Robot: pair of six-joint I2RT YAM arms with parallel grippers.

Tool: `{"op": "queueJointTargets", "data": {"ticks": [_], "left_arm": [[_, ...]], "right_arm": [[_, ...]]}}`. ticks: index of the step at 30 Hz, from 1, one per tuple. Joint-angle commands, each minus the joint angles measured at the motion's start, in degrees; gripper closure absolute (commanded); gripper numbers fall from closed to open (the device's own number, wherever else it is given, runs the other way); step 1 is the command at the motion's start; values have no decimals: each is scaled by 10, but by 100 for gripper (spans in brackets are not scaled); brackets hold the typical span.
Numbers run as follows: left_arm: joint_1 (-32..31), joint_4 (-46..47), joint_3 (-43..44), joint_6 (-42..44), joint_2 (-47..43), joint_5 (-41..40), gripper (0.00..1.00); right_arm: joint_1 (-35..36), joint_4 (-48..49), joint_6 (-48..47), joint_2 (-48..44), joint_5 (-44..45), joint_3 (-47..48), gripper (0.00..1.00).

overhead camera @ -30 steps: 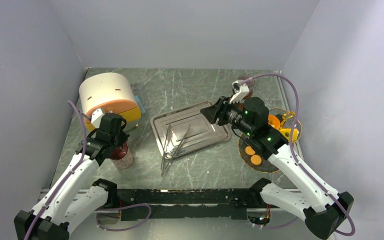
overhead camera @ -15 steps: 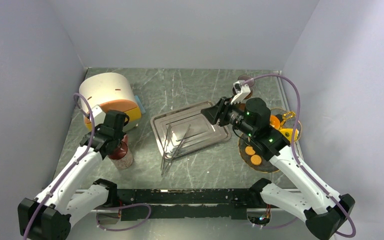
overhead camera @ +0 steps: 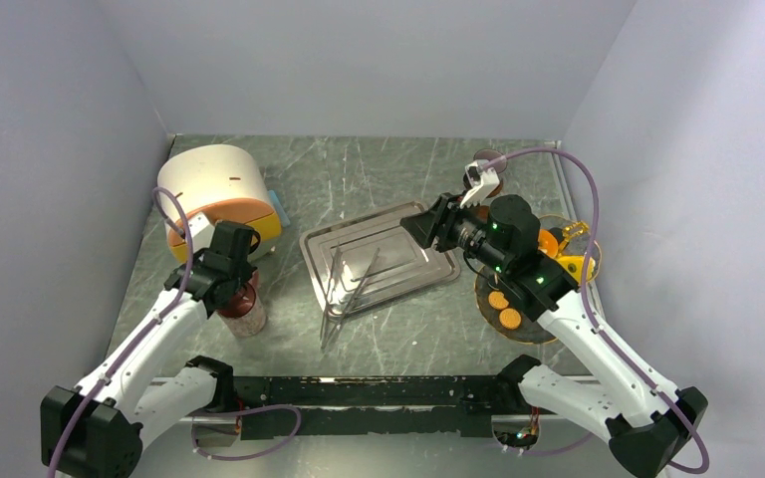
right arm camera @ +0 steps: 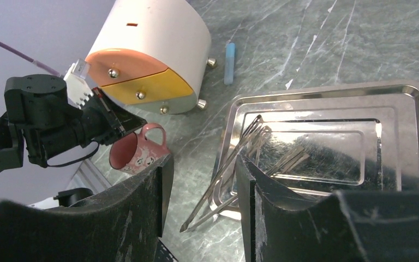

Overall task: Serve the afternoon tea
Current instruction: Adjust the cup at the center of the board.

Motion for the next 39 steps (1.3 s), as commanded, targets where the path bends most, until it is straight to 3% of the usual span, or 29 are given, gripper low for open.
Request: {"op": "queueJointTargets", "data": {"ticks": [1, 27, 36, 39], "left_arm": [[4, -10, -2, 9, 4, 82, 95], [3, 99, -32, 56, -30, 302, 95], [3, 30, 88, 123, -78, 202, 95], [3, 3, 154, 149, -94, 154, 76]], "right_arm": [[3, -2, -15, -4, -6, 4, 50], [29, 22, -14, 23, -53, 16, 47], [107, 23, -39, 59, -31, 40, 46], [135, 31, -56, 80, -37, 47, 46]]}}
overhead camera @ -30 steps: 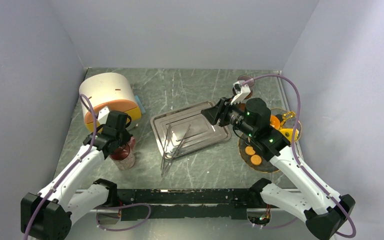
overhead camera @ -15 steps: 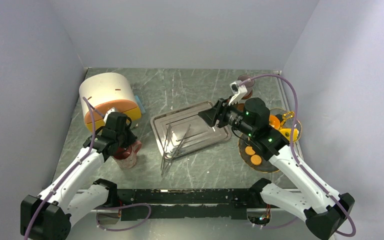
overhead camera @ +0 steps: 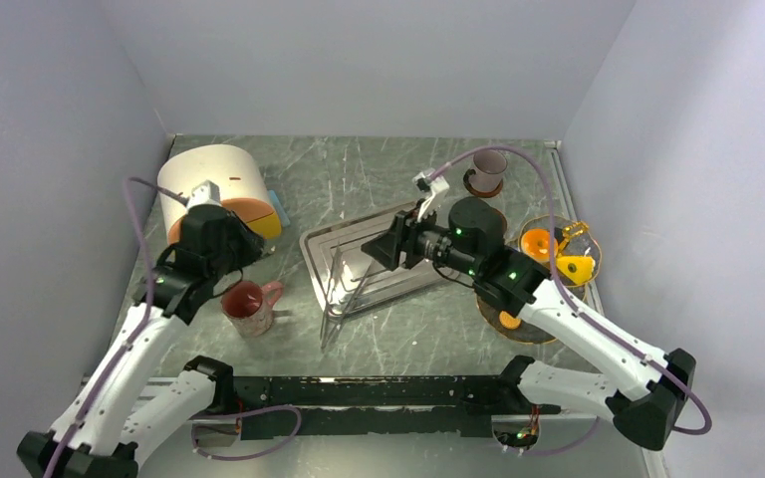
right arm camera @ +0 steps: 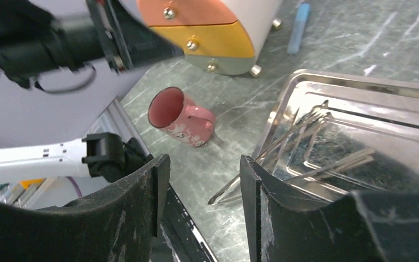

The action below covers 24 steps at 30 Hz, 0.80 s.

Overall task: Serve the afternoon tea
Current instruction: Adjust the cup at the center of the board, then pick up the cup at the center of the board.

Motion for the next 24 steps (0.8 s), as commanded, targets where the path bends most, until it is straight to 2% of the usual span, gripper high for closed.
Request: {"op": "queueJointTargets", "data": {"ticks": [1, 6, 11, 16, 21, 24], "left_arm": [[3, -31, 108, 66, -36, -81, 65], [3, -23, 186, 161, -80, -60, 5], [3, -58, 272, 182, -121, -102, 3], [3, -71, 312, 186, -155, -156, 3], [3, -77, 314, 175, -179, -198, 3], [3, -81, 315, 180, -186, -211, 3]], "right_arm": [[41, 19, -35, 29, -2, 27, 46], [92, 26, -71, 68, 0, 51, 46], [129, 67, -100, 109, -10, 48, 41], [171, 87, -172, 171, -24, 70, 36], [241, 100, -357, 251, -42, 98, 33], [243, 69, -437, 314, -110, 141, 31]]}}
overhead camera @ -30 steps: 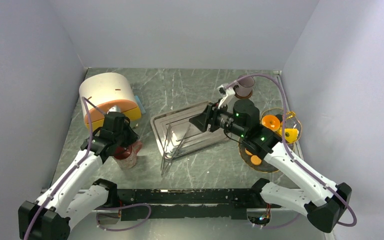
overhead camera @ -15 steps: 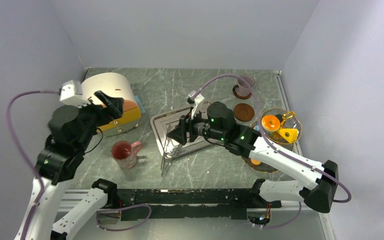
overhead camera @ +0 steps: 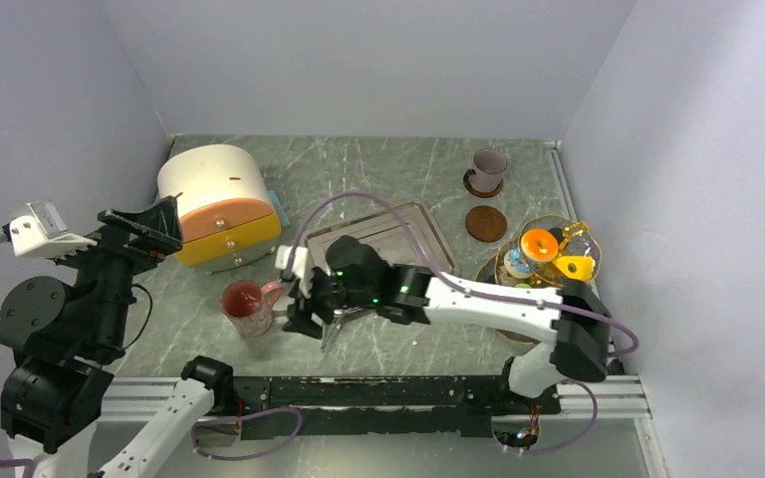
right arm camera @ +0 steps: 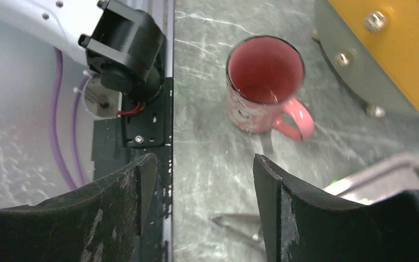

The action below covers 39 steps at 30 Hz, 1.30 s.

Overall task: Serve the afternoon tea
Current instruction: Pick up the cup at the center of the board.

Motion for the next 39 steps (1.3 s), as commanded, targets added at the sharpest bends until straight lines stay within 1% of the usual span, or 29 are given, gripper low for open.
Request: {"op": "queueJointTargets", "data": {"ticks": [1, 3, 7, 10, 14, 18, 22, 27, 31, 35, 36, 39], "left_arm": [[3, -23, 7, 13, -8, -43, 3], [3, -25, 11, 11, -13, -47, 3], [3, -26, 19, 7, -25, -57, 3], [3, -24, 30, 7, -27, -52, 3], [3, -36, 46, 11, -23, -50, 3], [3, -31, 35, 12, -34, -57, 3], [3, -32, 33, 14, -39, -57, 3], [3, -33, 25, 6, -40, -51, 3], [3, -35, 11, 0, -43, -49, 3], [3, -35, 6, -3, -46, -49, 3], [3, -34, 4, -4, -47, -49, 3], [3, -33, -1, -5, -49, -49, 3]], "right_arm": [[9, -14, -180, 78, -77, 64, 31], [8, -8, -228, 103, -90, 75, 29], [8, -4, -313, 134, -73, 91, 24], [6, -55, -358, 179, -62, 136, 23], [0, -106, -383, 241, -53, 209, 22], [-6, -167, -414, 296, -48, 272, 22], [-8, -220, -446, 331, -28, 308, 22], [-8, -254, -460, 372, -11, 343, 22], [-8, -276, -459, 402, -11, 370, 25], [-8, -290, -452, 419, -16, 392, 32], [-8, -290, -451, 421, -19, 395, 34], [-8, -286, -445, 420, -26, 392, 46]]}}
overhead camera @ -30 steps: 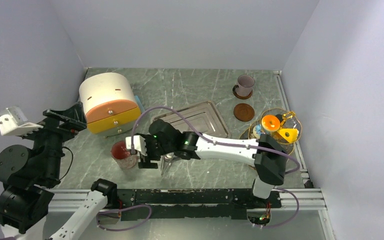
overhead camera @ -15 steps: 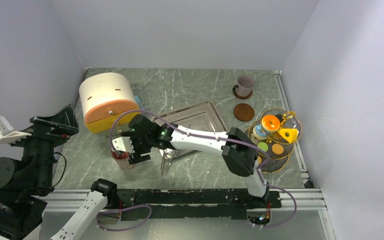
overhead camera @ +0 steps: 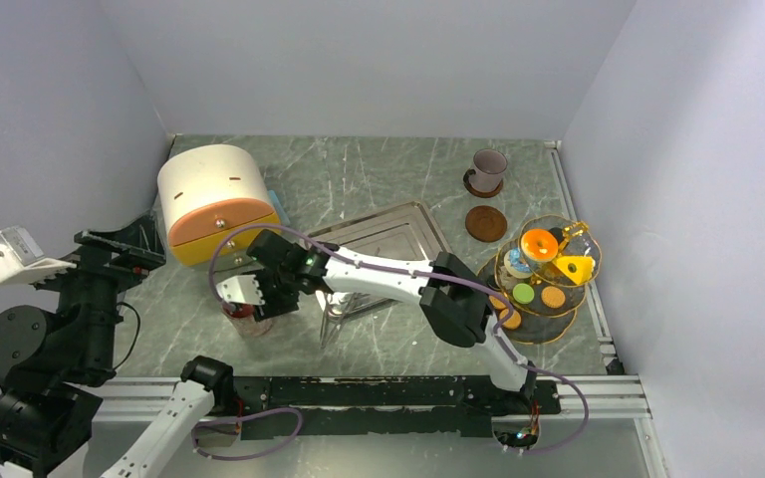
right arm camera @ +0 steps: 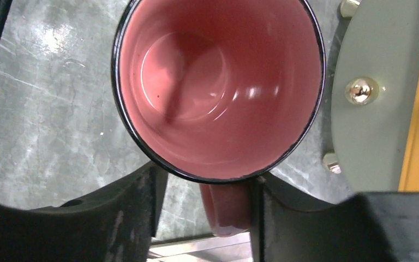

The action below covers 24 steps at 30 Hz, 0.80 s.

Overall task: Serve the afternoon tea
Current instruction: Pick up the cup at the center of the board.

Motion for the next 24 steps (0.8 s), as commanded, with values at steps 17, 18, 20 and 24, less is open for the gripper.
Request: {"op": "queueJointTargets", "data": {"ticks": [17, 18, 20, 24], "left_arm": [[3, 9, -55, 32, -23, -20, 3], [3, 12, -62, 34, -24, -19, 3], [3, 13, -70, 31, -22, -15, 3], [3, 7, -80, 23, -13, -8, 3]], "right_arm": [[2, 121, 100, -180, -17, -167, 100], [2, 124, 111, -194, -14, -171, 100], [2, 128, 137, -224, 2, -178, 100], [2, 139, 189, -283, 52, -205, 100]]}}
